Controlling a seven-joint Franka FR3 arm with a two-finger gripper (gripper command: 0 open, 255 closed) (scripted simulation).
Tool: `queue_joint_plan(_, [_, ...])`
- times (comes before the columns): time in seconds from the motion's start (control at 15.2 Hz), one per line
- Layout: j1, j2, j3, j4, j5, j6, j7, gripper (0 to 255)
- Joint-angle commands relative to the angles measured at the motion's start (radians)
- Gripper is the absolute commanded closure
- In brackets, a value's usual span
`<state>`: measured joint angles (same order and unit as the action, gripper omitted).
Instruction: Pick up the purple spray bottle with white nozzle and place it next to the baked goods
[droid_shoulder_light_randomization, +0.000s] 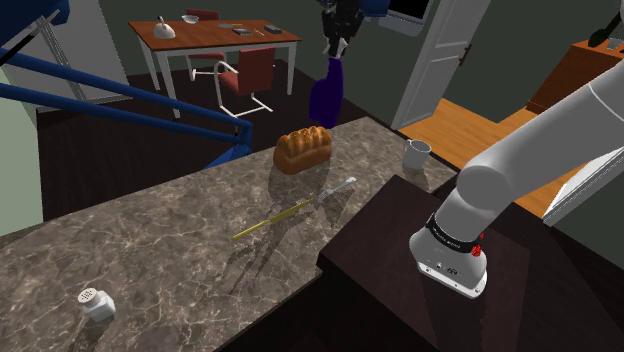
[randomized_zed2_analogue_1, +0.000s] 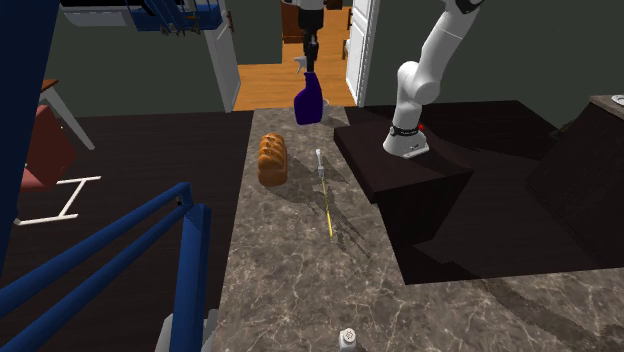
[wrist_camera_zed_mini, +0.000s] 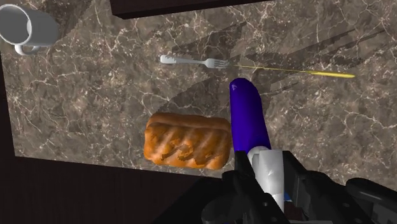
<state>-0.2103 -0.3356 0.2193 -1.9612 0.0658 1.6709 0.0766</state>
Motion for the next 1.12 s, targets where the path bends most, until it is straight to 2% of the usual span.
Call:
queue_joint_plan(0.0, [-0.016, 0.003, -0.031, 0.003, -0.009, -0.002, -0.047, 255])
queue_joint_plan(0.66, [-0.107, 0.056, -0.195, 0.049, -0.054, 0.000, -0.290, 255])
queue_joint_plan(1.06, [-0.107, 0.046, -0.195, -0.042, -0.054, 0.081, -0.290, 255])
